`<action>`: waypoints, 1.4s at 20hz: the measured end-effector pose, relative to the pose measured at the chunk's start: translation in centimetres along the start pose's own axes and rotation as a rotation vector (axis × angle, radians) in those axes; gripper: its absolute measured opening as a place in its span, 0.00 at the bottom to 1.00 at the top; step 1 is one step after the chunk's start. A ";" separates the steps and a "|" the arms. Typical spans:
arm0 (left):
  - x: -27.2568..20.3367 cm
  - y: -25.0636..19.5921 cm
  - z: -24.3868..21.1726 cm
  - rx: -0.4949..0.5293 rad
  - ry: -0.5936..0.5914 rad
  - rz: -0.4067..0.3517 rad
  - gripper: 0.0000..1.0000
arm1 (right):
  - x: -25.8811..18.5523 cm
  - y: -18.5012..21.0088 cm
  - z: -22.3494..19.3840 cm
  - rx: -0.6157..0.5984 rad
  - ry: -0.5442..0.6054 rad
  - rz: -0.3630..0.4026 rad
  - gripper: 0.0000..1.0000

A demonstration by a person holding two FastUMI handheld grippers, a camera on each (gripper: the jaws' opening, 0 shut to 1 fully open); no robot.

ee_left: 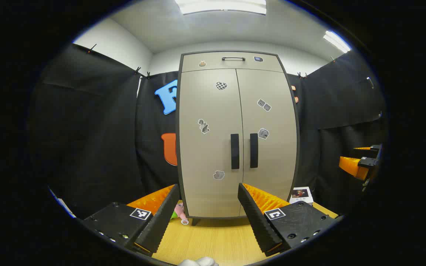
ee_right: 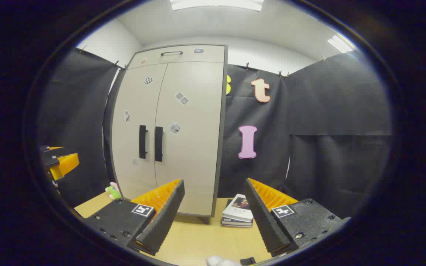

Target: Open the right door of the double-door shoe cabinet with the right hand, and open the left door with the left hand.

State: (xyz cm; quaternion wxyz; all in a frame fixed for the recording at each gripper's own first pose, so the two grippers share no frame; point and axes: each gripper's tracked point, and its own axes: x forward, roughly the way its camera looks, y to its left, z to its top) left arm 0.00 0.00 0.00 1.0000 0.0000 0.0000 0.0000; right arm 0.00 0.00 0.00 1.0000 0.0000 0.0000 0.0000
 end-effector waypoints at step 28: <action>-2.6 2.6 0.2 0.055 0.007 0.082 0.96 | 11.4 9.8 2.2 0.009 0.020 0.090 1.00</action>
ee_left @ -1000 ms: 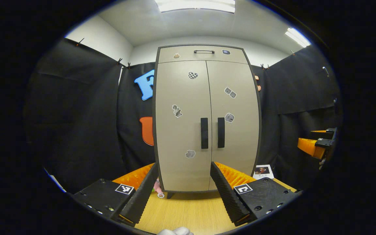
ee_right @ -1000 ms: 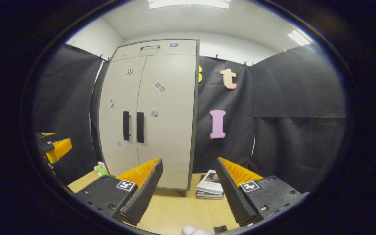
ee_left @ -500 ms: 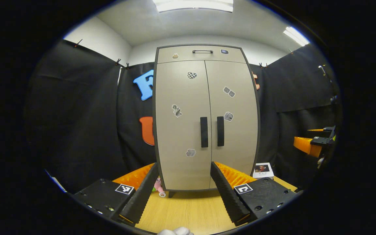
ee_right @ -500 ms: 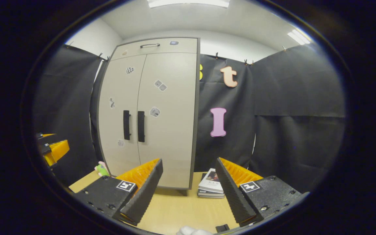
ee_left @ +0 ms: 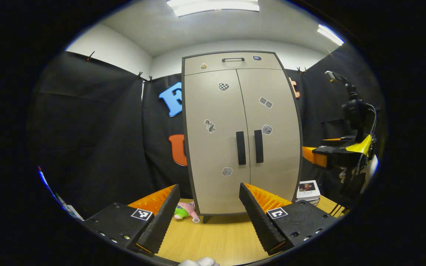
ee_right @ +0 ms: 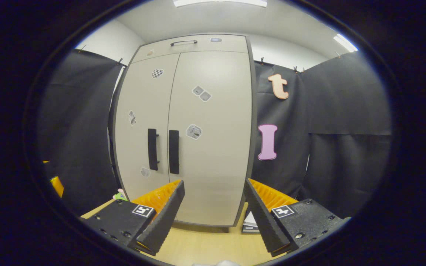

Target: Open the right door of the double-door shoe cabinet with the right hand, and open the left door with the left hand.

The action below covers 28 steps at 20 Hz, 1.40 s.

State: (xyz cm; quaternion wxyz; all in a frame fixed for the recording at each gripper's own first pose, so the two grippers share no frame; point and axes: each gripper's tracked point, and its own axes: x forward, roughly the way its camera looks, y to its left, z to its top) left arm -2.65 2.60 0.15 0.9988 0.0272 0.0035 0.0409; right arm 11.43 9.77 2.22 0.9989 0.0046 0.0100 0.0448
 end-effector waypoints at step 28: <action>-0.6 4.0 -1.1 -0.019 0.041 0.167 0.96 | 17.5 10.2 1.4 0.045 0.047 0.145 0.28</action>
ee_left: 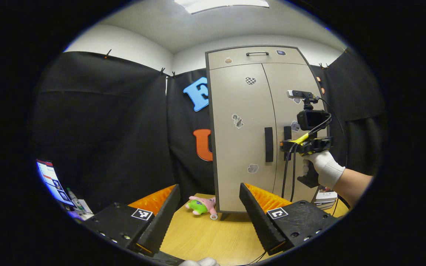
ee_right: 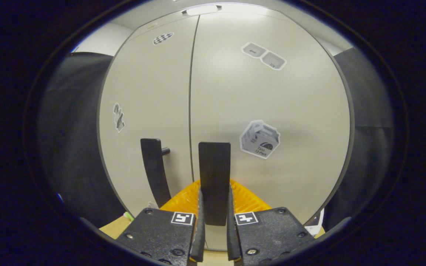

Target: Open the right door of the double-door shoe cabinet with the right hand, and open the left door with the left hand.

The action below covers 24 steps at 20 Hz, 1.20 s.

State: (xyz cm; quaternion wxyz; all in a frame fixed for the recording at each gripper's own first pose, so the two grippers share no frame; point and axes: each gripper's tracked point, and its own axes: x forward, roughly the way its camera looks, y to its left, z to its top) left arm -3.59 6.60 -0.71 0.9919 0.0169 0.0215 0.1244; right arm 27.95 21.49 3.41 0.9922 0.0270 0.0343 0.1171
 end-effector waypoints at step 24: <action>-4.9 -1.4 0.2 -0.061 -0.025 -0.140 0.96 | -15.1 -4.9 -1.9 -0.001 0.042 0.070 0.20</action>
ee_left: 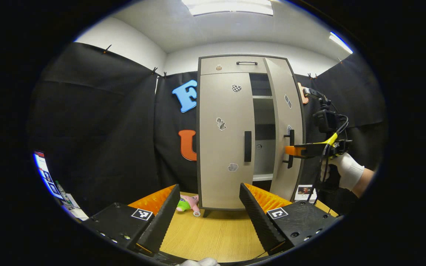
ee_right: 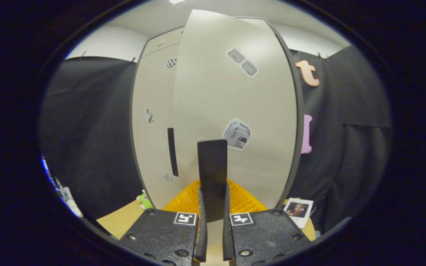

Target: Open the right door of the double-door shoe cabinet with the right hand, and open the left door with the left hand.

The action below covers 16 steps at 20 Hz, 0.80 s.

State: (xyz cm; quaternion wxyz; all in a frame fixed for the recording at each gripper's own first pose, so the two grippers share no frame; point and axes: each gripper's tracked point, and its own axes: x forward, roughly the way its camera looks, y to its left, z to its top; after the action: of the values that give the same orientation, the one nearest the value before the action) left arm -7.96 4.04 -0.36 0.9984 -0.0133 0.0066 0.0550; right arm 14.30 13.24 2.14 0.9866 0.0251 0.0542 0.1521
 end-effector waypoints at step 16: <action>0.8 -3.8 -0.5 0.007 0.006 -0.123 0.96 | -3.7 -5.4 -0.2 0.016 -0.011 -0.164 0.09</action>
State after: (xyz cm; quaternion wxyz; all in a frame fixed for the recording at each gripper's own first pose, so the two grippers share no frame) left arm -6.75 0.33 -0.78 0.9999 -0.0104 0.0089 -0.0064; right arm 12.35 7.00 1.98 0.9957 0.0295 0.0517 0.0704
